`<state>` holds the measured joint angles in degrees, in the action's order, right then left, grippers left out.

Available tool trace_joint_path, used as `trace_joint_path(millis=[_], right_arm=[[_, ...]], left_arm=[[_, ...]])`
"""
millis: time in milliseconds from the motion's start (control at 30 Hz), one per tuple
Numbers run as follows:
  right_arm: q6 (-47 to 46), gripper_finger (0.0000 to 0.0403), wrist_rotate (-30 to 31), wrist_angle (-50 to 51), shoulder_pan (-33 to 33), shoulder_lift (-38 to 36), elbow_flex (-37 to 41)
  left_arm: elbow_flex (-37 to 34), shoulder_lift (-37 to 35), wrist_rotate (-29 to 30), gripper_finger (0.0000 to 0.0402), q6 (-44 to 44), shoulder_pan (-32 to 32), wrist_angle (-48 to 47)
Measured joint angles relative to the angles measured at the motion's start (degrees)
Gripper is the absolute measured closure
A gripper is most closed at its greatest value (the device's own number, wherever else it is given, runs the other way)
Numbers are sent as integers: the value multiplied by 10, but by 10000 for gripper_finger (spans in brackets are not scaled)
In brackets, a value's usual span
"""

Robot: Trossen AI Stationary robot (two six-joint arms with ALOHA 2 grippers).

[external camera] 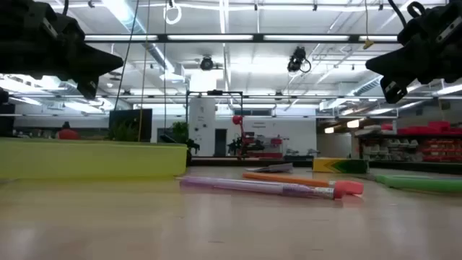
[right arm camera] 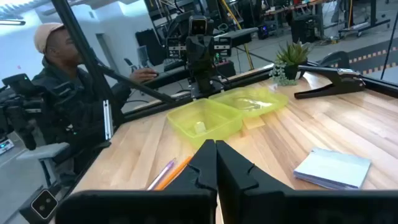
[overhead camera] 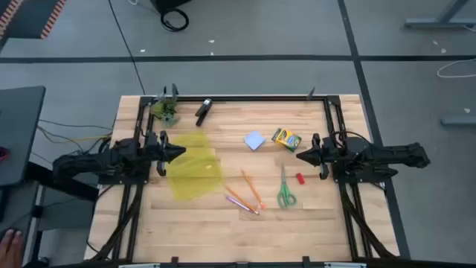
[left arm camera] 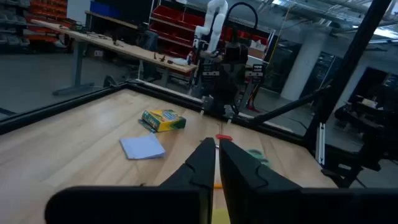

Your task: Pack school essentials

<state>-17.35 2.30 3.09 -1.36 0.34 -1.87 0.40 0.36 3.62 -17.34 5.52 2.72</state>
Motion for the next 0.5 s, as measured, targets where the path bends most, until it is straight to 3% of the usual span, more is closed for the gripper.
trace_joint_path(millis=[500], right_arm=[[0,396,0,0,0,0,0]], left_arm=[[0,0,0,370,0,0,0]])
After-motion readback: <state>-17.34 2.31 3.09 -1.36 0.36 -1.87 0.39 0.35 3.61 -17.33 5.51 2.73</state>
